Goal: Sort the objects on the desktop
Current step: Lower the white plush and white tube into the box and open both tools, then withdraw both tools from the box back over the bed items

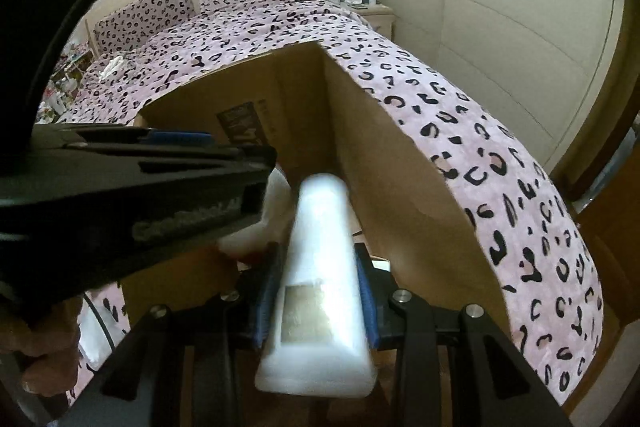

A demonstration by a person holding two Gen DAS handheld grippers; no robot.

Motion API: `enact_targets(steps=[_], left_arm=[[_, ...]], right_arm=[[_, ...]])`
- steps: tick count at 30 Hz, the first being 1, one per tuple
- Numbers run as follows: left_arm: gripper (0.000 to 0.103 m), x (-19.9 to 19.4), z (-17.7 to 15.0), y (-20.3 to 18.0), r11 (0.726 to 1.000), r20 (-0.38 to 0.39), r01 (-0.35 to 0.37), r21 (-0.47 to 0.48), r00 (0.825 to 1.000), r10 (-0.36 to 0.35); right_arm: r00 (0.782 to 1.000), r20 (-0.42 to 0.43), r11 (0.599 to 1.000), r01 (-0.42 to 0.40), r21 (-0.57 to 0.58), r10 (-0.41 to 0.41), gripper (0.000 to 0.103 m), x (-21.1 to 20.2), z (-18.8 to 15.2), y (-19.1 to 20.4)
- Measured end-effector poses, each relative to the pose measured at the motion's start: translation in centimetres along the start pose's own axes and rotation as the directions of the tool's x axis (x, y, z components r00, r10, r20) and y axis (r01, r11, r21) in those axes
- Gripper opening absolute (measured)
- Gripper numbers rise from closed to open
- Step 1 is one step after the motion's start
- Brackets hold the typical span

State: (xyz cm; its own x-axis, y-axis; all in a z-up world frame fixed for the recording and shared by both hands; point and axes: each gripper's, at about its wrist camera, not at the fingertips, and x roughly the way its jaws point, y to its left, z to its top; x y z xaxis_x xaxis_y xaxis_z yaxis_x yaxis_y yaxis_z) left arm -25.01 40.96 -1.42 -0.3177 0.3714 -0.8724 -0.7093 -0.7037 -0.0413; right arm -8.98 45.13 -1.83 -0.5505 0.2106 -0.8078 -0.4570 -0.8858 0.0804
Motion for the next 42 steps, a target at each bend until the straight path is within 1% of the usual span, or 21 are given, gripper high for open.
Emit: enact_targets(steps=[1,4,5,7,11,14,18,22,27,30,34,37,42], left_arm=[[0.062,-0.2,0.1,0.0,1.0,0.007,-0.001,0.0,1.0,0.001],[0.065,-1.2,0.3,-0.1,1.0,0.026,-0.004,0.007,1.0,0.004],[0.069,-1.4,0.4,-0.1,1.0,0.031,-0.005,0.008,1.0,0.004],[0.072,-2.2,0.6,-0.1,1.0,0.042,-0.006,0.006,0.999,0.006],[0.072,-4.6,0.2,0.1,1.0,0.072,-0.015,-0.004,0.997,0.016],[0.072,-6.7,-0.8,0.5,0.999,0.09,-0.027,-0.021,0.996,0.029],[0.073,-9.6,-3.3,1.2,0.998,0.098,-0.05,-0.042,0.994,0.054],[0.073,-12.6,-7.1,2.5,0.992,0.108,-0.092,-0.086,0.989,0.101],[0.073,-15.2,-12.0,4.0,0.982,0.095,-0.113,-0.154,0.987,0.128],[0.073,-16.7,-15.3,5.0,0.972,0.082,-0.144,-0.188,0.983,0.162],[0.073,-18.2,-18.9,6.7,0.955,0.06,-0.151,-0.255,0.983,0.171],[0.073,-19.1,-21.1,7.8,0.939,0.047,-0.182,-0.291,0.978,0.204],[0.073,-20.5,-24.4,10.1,0.909,0.03,-0.204,-0.364,0.973,0.23]], right_arm=[[1.0,-0.007,1.0,0.0,0.005,0.0,0.036,-0.1,0.1,-0.1],[1.0,-0.005,1.0,0.004,0.023,-0.004,0.037,-0.8,0.3,-0.5],[1.0,-0.001,1.0,0.006,0.031,-0.005,0.037,-1.2,0.3,-0.7],[1.0,0.02,0.999,-0.003,0.042,0.003,0.037,-2.2,0.4,-1.0],[0.998,0.064,0.999,-0.008,0.05,0.005,0.037,-5.1,0.5,-1.2],[0.996,0.091,0.999,-0.005,0.044,0.001,0.038,-7.1,0.5,-1.1],[0.993,0.113,0.998,-0.031,0.053,0.025,0.038,-9.1,0.2,-0.6],[0.992,0.119,0.998,-0.052,0.043,0.047,0.038,-10.7,-0.7,0.6],[0.989,0.115,0.996,-0.094,0.012,0.092,0.038,-12.2,-2.2,3.4],[0.987,0.107,0.993,-0.12,-0.021,0.122,0.038,-12.8,-3.2,5.5],[0.981,0.088,0.983,-0.169,-0.066,0.175,0.038,-13.3,-4.8,8.6],[0.976,0.072,0.976,-0.199,-0.09,0.206,0.038,-13.3,-5.9,10.6],[0.968,0.037,0.96,-0.242,-0.141,0.249,0.038,-13.3,-7.8,14.0]])
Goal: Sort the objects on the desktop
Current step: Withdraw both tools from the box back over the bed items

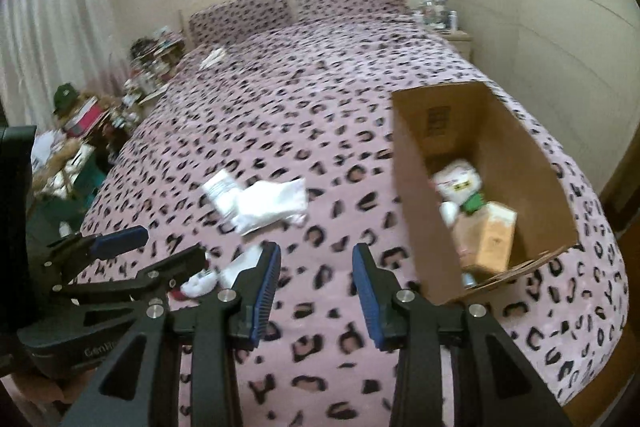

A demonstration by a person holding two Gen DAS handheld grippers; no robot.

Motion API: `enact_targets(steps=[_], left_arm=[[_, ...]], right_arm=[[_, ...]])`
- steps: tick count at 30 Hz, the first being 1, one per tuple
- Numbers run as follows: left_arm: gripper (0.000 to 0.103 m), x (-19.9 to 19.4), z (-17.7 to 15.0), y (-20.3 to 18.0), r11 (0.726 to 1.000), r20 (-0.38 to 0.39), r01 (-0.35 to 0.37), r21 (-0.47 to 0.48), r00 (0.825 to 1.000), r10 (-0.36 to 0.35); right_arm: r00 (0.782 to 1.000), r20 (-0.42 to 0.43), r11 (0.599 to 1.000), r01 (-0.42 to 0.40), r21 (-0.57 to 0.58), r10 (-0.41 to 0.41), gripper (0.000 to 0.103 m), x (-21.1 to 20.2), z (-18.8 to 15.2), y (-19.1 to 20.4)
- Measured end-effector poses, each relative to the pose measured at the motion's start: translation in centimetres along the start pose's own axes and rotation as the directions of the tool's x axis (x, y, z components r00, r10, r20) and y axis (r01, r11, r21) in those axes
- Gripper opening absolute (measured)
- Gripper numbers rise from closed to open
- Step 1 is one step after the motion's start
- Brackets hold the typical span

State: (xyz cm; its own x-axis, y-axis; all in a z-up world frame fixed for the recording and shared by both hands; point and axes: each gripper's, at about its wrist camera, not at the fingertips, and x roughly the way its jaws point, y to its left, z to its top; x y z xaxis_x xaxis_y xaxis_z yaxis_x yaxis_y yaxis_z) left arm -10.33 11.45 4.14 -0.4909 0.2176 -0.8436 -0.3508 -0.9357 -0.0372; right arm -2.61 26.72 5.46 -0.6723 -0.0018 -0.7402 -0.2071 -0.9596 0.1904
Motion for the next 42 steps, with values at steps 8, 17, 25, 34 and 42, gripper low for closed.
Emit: enact_targets(steps=[8,17,25,34,42], left_arm=[[0.073,-0.5,-2.6,4.5,0.996,-0.012,-0.055,-0.065,0.998,0.054],[0.073,-0.3,-5.1,8.3,0.986,-0.036,-0.084,-0.146,0.996,0.08],[0.073,0.6,-7.2,11.3,0.973,-0.062,-0.088,-0.213,0.995,0.077],[0.073,2.7,-8.8,15.0,0.957,-0.104,-0.12,-0.263,0.99,0.095],[0.073,5.8,-8.2,16.2,0.959,-0.141,-0.11,-0.26,0.987,0.075]], right_arm=[[0.997,-0.048,0.996,-0.059,-0.065,0.056,0.038,1.7,-1.7,4.5],[0.992,-0.087,0.988,-0.102,-0.117,0.092,0.038,3.2,-3.0,8.4],[0.986,-0.135,0.985,-0.111,-0.132,0.093,0.038,5.0,-4.6,10.2],[0.981,-0.182,0.991,-0.091,-0.096,0.072,0.038,8.0,-5.4,9.6],[0.976,-0.208,0.996,-0.073,-0.058,0.059,0.038,10.7,-4.6,8.0]])
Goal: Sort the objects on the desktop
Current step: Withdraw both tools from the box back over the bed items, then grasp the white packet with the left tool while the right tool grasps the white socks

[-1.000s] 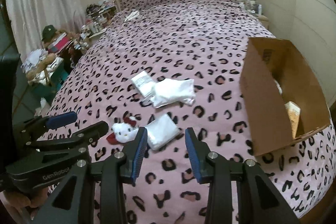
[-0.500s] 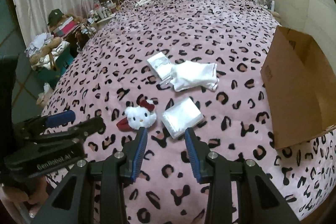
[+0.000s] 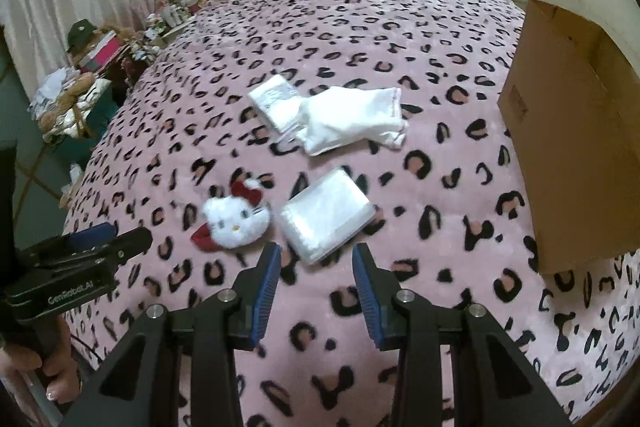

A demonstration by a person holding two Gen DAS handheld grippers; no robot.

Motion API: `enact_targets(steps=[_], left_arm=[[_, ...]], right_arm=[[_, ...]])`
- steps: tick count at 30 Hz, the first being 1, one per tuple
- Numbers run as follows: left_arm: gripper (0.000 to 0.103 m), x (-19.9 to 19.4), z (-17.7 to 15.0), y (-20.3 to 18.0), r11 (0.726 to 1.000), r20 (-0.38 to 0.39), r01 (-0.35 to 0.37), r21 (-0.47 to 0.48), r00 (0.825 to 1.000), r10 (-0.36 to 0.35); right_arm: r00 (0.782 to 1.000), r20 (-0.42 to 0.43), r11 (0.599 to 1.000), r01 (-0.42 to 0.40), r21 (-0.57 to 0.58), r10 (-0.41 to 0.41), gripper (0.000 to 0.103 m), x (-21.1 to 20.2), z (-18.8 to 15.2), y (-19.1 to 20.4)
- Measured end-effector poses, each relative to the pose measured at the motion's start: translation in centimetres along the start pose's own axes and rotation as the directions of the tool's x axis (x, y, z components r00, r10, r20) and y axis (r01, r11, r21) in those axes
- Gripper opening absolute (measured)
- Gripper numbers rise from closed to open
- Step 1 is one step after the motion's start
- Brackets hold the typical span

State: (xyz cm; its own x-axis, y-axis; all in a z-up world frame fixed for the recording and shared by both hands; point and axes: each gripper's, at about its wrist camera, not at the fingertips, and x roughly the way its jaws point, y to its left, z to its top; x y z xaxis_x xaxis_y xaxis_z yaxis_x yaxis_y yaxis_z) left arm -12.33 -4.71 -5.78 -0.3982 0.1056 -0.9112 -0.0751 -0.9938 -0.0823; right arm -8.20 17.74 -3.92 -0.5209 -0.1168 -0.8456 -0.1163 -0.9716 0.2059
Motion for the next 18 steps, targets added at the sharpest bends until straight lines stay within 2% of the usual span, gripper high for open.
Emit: enact_targets(steps=[3,6,7,11,18], left_arm=[[0.073,1.1,1.6,-0.2,1.0,-0.006,0.013,-0.005,1.0,-0.013],[0.079,2.4,4.1,-0.6,1.0,-0.01,0.022,-0.008,1.0,-0.022],[0.081,3.0,5.2,-0.9,1.0,-0.012,0.026,-0.009,1.0,-0.026],[0.082,5.8,9.6,-1.9,0.999,-0.037,0.032,-0.013,0.999,-0.033],[0.083,13.6,16.3,-3.0,0.997,-0.151,-0.006,-0.079,0.988,-0.006]], right_arm=[[1.0,0.006,0.999,0.025,0.023,-0.025,0.038,0.9,1.9,-1.1],[0.999,0.004,0.999,0.031,0.043,-0.032,0.038,2.2,3.8,-2.1],[1.0,0.005,0.998,0.027,0.052,-0.027,0.038,2.9,4.8,-2.4],[1.0,-0.025,0.996,0.018,0.083,-0.016,0.038,5.9,7.8,-3.3],[0.996,-0.088,0.996,0.022,0.082,-0.014,0.038,12.4,12.2,-2.8]])
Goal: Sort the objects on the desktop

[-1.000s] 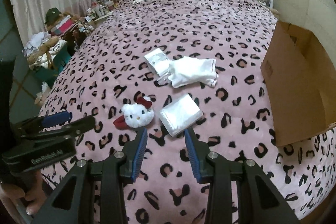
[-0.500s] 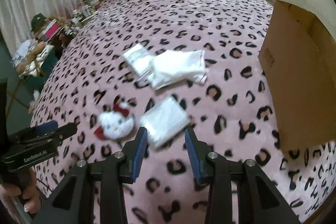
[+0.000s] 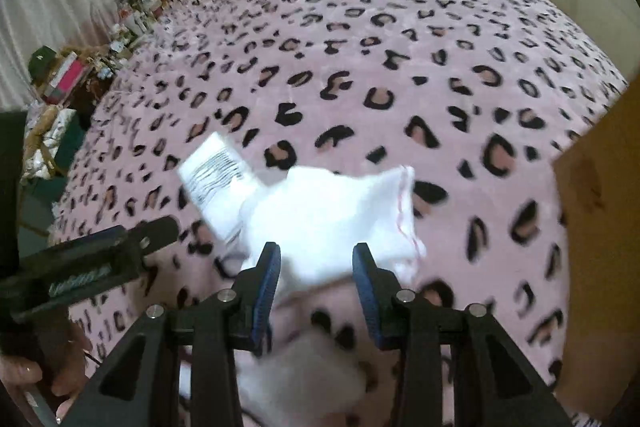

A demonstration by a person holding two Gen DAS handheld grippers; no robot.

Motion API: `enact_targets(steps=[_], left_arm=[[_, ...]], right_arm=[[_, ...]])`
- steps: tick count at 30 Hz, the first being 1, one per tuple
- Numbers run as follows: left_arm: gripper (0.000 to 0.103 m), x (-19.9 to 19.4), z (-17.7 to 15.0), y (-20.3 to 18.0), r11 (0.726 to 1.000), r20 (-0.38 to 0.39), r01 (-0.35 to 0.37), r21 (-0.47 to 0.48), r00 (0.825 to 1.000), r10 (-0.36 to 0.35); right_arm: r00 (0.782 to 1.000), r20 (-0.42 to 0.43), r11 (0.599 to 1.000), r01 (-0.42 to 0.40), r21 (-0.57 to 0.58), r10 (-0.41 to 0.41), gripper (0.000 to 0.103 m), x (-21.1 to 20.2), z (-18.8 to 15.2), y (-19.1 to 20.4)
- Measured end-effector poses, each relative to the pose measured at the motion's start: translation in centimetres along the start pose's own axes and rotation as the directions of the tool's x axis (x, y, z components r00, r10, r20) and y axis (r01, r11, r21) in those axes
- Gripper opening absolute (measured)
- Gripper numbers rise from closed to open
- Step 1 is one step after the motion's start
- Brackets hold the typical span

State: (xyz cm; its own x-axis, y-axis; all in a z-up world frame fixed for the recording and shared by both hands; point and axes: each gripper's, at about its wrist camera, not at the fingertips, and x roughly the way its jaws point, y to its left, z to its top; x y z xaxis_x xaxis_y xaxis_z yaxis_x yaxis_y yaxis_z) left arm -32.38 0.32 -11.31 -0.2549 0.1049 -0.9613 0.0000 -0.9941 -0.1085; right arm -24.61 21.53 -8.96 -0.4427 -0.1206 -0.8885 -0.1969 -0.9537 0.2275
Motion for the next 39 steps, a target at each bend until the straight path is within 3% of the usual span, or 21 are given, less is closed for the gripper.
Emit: enact_targets(steps=[2,5,9,14,18,21,22,25,28,30,33,39], left_arm=[[0.082,2.5,1.4,-0.3,1.0,-0.049,-0.019,-0.024,0.999,0.017],[0.083,5.0,2.5,-0.3,0.997,-0.095,0.037,-0.069,0.995,-0.043],[0.086,6.4,3.5,-1.1,0.995,-0.094,0.06,-0.074,0.993,-0.067],[0.086,6.5,4.5,-3.6,0.986,-0.087,0.154,-0.06,0.983,-0.159],[0.085,7.9,5.1,-5.4,0.993,-0.111,0.112,-0.033,0.987,-0.115],[0.071,8.0,4.9,-5.4,0.996,-0.09,0.09,-0.026,0.992,-0.092],[0.059,7.9,4.8,-5.3,0.996,-0.083,0.085,-0.026,0.993,-0.087],[0.042,7.7,4.8,-4.6,0.993,-0.074,0.111,-0.043,0.991,-0.114],[0.03,7.1,4.7,-4.2,0.994,-0.05,0.105,-0.04,0.993,-0.107],[0.029,6.7,4.5,-4.0,0.995,-0.032,0.091,-0.028,0.995,-0.092],[0.028,5.4,3.8,-3.3,0.999,0.005,0.053,-0.003,0.999,-0.053],[0.028,1.4,1.3,0.0,1.0,0.089,-0.003,0.008,0.996,0.002]], right_arm=[[0.999,-0.044,0.999,0.03,-0.017,-0.03,0.038,2.0,0.7,0.3],[0.997,-0.066,0.999,0.029,-0.021,-0.03,0.038,4.0,1.1,0.4],[0.995,-0.082,0.998,0.052,-0.034,-0.055,0.039,6.1,1.3,0.5],[0.996,-0.081,0.999,0.03,-0.026,-0.032,0.04,6.4,1.2,0.3],[0.996,-0.093,1.0,-0.003,-0.011,0.002,0.04,6.8,1.4,-0.2],[0.996,-0.087,1.0,-0.006,-0.028,0.003,0.04,6.9,1.3,-0.1],[0.997,-0.08,0.999,-0.002,-0.036,-0.001,0.04,7.0,1.2,0.1],[0.999,-0.049,0.998,0.008,-0.058,-0.011,0.038,7.0,0.8,0.6],[1.0,-0.019,0.998,-0.013,-0.055,0.012,0.026,7.0,0.6,0.4],[1.0,-0.003,0.998,-0.022,-0.053,0.022,0.018,6.8,0.5,0.3],[0.999,0.017,0.998,-0.045,-0.052,0.046,0.014,6.2,0.4,0.2],[0.99,0.087,0.993,-0.105,-0.052,0.109,0.012,2.7,-0.2,0.1]])
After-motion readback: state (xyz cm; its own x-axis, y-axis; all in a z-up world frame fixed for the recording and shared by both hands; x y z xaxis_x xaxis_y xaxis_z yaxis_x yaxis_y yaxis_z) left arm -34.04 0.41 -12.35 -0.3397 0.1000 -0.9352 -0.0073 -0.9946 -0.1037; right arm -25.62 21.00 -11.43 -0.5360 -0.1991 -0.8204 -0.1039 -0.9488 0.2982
